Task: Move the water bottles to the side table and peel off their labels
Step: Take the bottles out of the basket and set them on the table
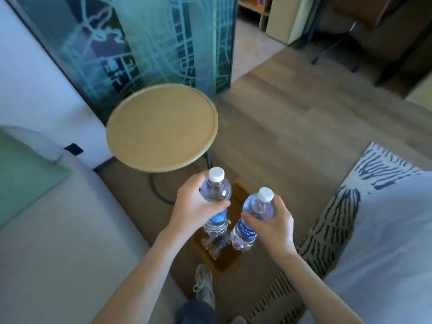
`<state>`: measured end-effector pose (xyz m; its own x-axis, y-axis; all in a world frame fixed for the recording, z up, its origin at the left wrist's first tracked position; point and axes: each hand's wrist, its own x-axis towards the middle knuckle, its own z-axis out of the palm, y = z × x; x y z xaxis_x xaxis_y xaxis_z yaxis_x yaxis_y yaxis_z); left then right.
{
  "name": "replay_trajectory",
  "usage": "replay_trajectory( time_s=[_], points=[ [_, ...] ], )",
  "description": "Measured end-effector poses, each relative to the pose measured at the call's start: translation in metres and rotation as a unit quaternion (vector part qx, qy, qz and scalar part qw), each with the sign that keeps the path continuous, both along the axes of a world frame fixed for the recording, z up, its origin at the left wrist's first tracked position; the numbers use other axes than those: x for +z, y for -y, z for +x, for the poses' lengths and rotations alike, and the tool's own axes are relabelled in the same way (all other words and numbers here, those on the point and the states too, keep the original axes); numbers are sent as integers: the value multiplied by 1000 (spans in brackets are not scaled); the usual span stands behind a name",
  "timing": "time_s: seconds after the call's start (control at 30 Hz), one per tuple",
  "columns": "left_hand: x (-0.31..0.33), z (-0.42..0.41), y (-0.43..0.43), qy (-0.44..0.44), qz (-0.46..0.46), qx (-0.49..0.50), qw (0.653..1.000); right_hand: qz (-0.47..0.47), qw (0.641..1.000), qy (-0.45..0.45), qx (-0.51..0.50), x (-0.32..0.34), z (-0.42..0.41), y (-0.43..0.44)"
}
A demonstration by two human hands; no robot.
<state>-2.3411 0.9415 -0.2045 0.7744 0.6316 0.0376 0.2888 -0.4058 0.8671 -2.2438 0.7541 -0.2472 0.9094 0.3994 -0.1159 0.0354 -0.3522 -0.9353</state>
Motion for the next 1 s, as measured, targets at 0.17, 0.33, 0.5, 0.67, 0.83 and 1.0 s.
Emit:
replay_trajectory(
  time_s=[0.17, 0.33, 0.5, 0.67, 0.83, 1.0],
  points=[
    [125, -19, 13, 34, -16, 49, 998, 20, 996, 59, 61, 117, -3, 5],
    [181, -36, 16, 48, -24, 48, 997, 38, 991, 100, 80, 184, 4, -4],
    [182, -39, -2, 39, -23, 57, 997, 53, 987, 129, 83, 204, 13, -26],
    [168, -24, -55, 24, -37, 64, 997, 66, 987, 117, 87, 200, 29, -73],
    [147, 20, -151, 25, -23, 69, 997, 62, 988, 116, 81, 184, 67, -162],
    [114, 95, -287, 19, 4, 44, 999, 62, 992, 108, 30, 147, 127, -297]
  ],
)
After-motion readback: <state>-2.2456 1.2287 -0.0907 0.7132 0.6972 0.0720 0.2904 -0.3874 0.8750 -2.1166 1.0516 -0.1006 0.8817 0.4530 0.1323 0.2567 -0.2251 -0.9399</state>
